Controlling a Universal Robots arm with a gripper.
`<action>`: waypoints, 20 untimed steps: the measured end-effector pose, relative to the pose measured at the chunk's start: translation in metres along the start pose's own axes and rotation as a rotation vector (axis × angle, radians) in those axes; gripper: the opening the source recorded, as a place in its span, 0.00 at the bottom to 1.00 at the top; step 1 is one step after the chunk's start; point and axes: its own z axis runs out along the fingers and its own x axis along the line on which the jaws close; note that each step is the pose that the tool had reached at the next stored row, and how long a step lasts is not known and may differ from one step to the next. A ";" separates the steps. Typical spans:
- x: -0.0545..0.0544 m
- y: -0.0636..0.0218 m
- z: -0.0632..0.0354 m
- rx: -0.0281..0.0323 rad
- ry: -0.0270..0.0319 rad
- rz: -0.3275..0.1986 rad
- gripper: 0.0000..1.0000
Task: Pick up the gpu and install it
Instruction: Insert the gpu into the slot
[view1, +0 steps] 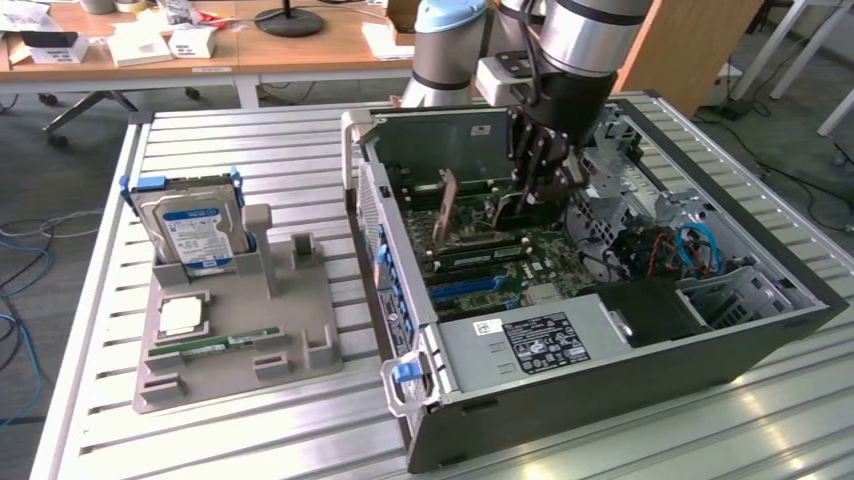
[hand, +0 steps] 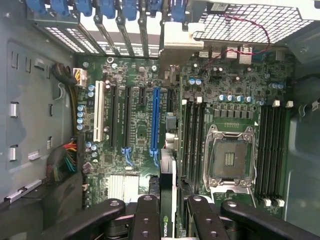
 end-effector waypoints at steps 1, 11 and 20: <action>0.001 0.0000 0.0000 0.0000 -0.0001 0.000 0.26; 0.002 0.0005 0.0066 0.0002 0.0008 0.000 0.26; 0.002 0.0003 0.0203 0.0009 0.0008 -0.002 0.26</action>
